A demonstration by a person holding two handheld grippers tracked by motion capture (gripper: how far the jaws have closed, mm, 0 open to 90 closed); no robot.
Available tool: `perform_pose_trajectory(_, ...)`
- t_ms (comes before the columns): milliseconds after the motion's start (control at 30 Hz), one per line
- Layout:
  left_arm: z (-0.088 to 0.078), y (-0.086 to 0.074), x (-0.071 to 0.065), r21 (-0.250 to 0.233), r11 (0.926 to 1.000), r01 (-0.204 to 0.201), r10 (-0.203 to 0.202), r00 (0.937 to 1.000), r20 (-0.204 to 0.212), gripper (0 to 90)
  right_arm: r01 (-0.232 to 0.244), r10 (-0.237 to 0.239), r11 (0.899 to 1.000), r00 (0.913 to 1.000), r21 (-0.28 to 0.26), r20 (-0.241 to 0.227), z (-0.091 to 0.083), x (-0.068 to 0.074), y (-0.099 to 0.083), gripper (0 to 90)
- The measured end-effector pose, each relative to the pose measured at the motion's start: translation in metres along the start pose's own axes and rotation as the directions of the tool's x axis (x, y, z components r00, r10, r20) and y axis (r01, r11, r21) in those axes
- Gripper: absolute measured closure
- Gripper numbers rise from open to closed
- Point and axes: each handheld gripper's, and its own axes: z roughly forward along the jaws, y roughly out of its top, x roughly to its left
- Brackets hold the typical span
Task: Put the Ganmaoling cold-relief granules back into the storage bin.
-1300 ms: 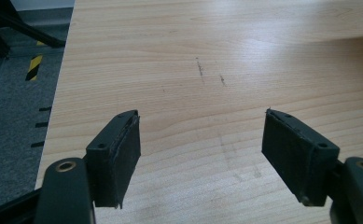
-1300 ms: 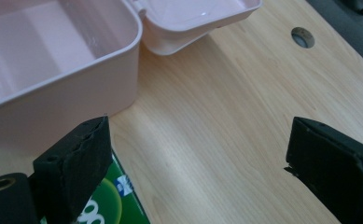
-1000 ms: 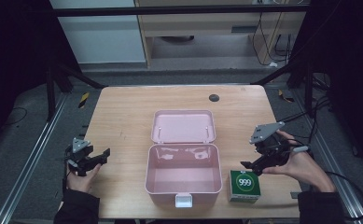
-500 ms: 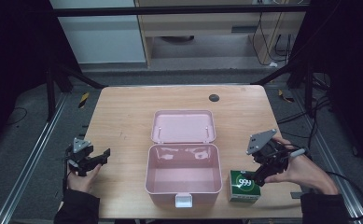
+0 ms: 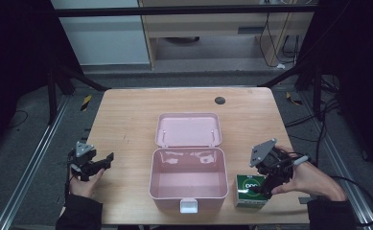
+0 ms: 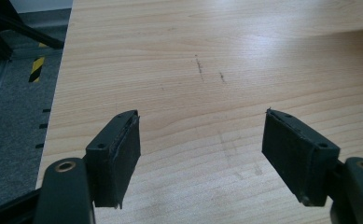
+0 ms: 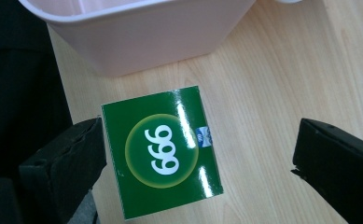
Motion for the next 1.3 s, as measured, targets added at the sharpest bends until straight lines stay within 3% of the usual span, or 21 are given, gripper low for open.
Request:
perform_pose_trajectory(333,0.000,0.000,0.000,0.001,1.0000,-0.002,0.002,1.0000,0.000,27.0,0.010,-0.009,0.999,0.9997,0.048,-0.024,0.010,0.003,0.000,1.8)
perform_pose_trajectory(600,0.000,0.000,0.000,0.002,1.0000,-0.004,0.004,1.0000,-0.002,27.0,0.044,-0.038,0.993,0.9977,0.105,-0.056,0.019,0.006,-0.001,1.4)
perform_pose_trajectory(1300,0.001,0.000,-0.001,0.003,0.9999,-0.010,0.010,0.9999,-0.003,27.0,0.063,-0.050,0.985,0.9952,0.161,-0.084,0.038,0.011,-0.002,1.3)
